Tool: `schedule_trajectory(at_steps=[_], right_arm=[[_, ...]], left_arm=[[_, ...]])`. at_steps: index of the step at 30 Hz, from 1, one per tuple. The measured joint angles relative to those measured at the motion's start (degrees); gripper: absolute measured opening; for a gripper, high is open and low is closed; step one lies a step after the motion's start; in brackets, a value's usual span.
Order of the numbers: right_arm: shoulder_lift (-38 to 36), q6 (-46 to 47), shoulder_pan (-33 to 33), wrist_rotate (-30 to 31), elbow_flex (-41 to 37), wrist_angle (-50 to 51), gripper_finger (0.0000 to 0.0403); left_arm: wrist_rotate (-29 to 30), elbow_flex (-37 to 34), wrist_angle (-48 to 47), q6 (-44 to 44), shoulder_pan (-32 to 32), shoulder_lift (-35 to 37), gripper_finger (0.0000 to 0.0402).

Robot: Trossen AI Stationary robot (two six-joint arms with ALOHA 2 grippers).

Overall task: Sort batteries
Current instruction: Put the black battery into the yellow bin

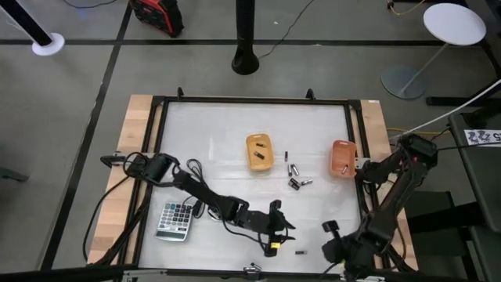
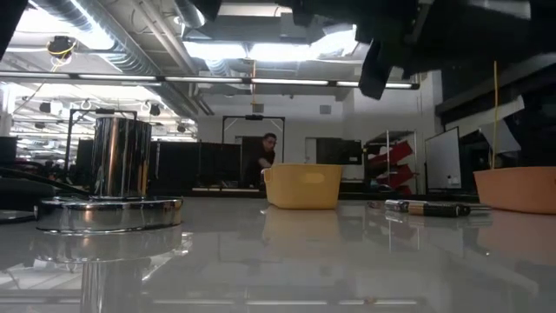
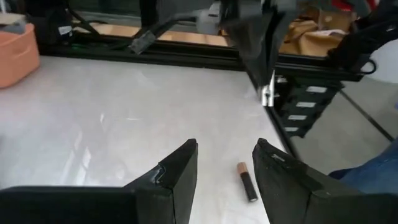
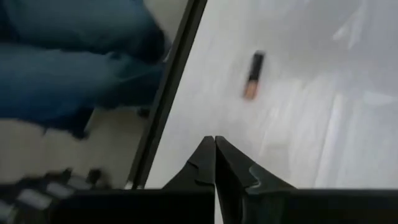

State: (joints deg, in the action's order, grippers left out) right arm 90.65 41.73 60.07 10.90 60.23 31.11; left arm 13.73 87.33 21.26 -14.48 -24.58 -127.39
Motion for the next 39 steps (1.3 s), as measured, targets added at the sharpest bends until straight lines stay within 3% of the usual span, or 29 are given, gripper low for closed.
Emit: schedule_trajectory(at_steps=[8, 14, 27, 39], right_arm=[[12.7, -6.0, -0.2, 0.5, 0.0, -20.8, 0.0001], [19.1, -6.0, -2.2, 1.1, 0.0, -27.3, 0.0001], [20.0, -6.7, -7.5, 1.0, 0.3, -24.5, 0.0001], [20.0, -16.5, -10.3, 5.1, 0.1, -23.8, 0.0001]], left_arm=[[0.0, 0.0, 0.3, 2.0, -0.7, 0.0, 0.0145], [0.0, 0.0, 0.0, 2.9, -0.7, 0.0, 0.0145], [0.0, 0.0, -3.2, 2.4, -2.5, 0.0, 0.0145], [-0.1, 0.0, -8.0, -1.3, -4.3, 0.0, 0.0145]])
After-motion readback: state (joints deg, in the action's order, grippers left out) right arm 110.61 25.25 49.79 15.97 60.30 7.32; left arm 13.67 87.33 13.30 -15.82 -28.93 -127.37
